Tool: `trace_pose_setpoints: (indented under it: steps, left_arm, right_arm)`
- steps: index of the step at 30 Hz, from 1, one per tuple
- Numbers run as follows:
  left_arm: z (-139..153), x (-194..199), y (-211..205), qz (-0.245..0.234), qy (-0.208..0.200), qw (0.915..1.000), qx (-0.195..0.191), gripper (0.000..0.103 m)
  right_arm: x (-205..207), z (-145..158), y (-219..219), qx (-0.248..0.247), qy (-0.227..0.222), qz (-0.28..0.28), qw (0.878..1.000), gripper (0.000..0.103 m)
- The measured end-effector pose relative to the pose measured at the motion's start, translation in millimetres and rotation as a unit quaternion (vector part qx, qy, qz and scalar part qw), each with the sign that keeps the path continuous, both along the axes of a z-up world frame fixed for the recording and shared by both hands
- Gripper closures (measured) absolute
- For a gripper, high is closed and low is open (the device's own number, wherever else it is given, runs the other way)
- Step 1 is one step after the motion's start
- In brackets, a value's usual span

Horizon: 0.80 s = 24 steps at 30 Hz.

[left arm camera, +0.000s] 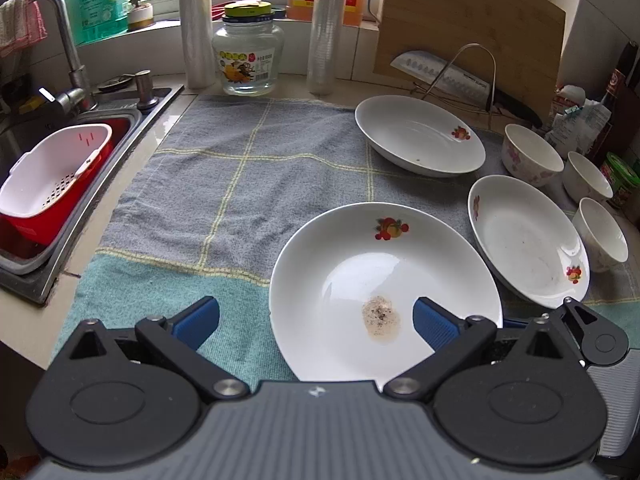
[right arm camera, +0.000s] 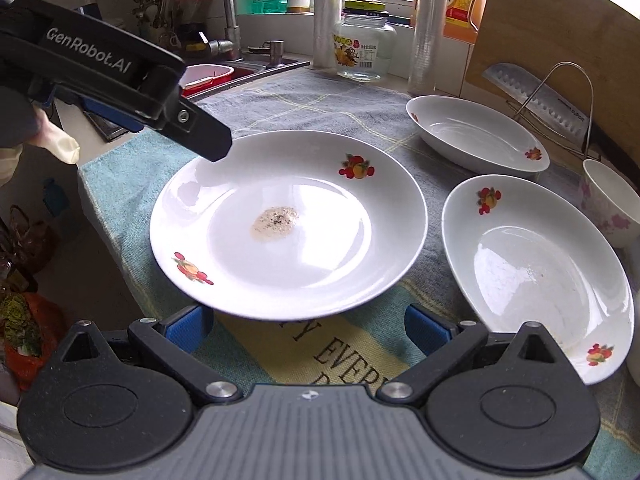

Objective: Organize plates and bowls
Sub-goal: 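Reach the left gripper to the residue-stained white plate and grasp its rim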

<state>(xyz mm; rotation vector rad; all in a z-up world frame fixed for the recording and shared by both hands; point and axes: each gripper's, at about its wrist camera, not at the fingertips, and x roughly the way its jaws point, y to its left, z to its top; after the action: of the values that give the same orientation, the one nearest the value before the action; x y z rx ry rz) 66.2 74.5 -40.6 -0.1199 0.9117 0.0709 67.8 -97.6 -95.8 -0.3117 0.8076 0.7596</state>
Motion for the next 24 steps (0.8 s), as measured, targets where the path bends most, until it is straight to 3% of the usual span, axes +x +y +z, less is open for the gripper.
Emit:
trace_pose_setpoints:
  steps: [9, 17, 24]
  left_arm:
    - [-12.6, 39.1, 3.3, -0.092, 0.022, 0.9955, -0.005, 0.001]
    - [-30.7, 69.2, -0.9, -0.168, 0.052, 0.9844, -0.006, 0.001]
    - [-46.1, 79.0, 8.4, -0.208, 0.082, 0.9738, -0.041, 0.001]
  right_arm:
    - [1.7, -10.3, 6.6, -0.003, -0.016, 0.007, 1.000, 0.000]
    - [1.4, -9.8, 8.7, -0.004, -0.013, -0.002, 1.000, 0.000]
    - [-1.2, -10.0, 9.2, -0.005, -0.014, -0.017, 1.000, 0.000]
